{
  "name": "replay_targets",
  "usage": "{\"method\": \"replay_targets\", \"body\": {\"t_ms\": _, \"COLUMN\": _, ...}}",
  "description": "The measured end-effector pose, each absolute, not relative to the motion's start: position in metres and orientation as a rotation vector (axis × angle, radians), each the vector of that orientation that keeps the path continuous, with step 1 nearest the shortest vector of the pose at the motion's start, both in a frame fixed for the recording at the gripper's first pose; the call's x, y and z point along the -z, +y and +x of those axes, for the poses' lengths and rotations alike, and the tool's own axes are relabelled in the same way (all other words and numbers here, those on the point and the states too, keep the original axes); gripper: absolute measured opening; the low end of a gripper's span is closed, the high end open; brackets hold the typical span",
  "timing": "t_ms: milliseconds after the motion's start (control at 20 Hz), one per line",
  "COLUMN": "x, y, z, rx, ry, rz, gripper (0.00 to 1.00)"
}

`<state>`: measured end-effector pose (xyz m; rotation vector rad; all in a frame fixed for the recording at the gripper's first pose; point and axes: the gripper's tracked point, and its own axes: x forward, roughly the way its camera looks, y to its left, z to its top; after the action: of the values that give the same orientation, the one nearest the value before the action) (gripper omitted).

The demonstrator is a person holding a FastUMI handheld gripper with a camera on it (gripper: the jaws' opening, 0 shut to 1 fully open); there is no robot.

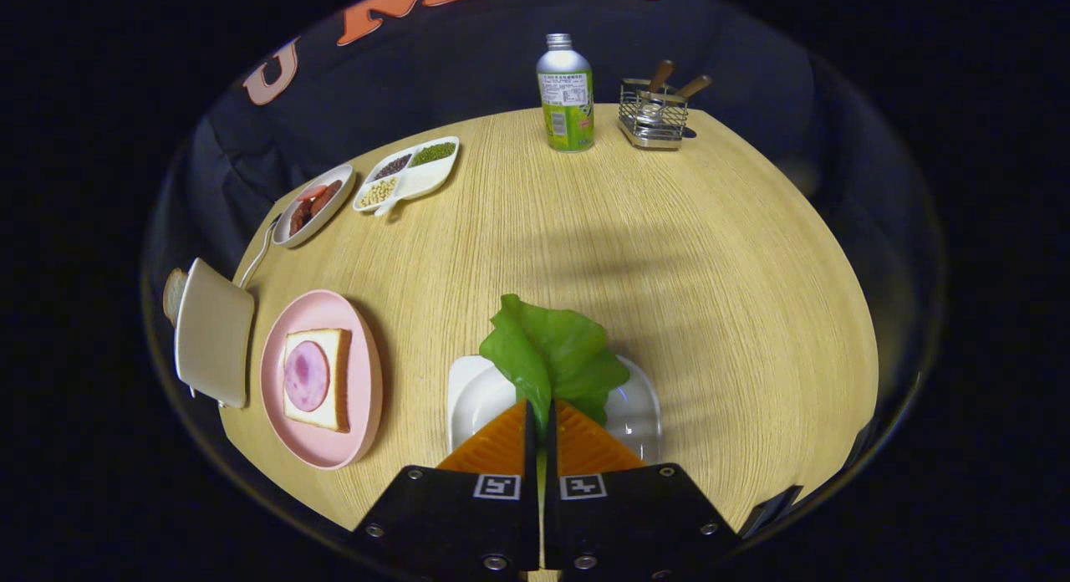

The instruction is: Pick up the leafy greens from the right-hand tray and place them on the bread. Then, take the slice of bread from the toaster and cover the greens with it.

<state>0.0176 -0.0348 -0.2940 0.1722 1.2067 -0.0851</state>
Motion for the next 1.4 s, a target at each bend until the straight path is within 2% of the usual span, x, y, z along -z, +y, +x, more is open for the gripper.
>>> {"method": "replay_targets", "body": {"t_ms": 900, "x": 0.208, "y": 0.042, "z": 0.056, "rx": -0.068, "ry": 1.034, "rz": 0.135, "gripper": 0.02}}
{"method": "replay_targets", "body": {"t_ms": 1400, "x": 0.223, "y": 0.105, "z": 0.065, "rx": -0.141, "ry": 1.059, "rz": 0.096, "gripper": 0.02}}
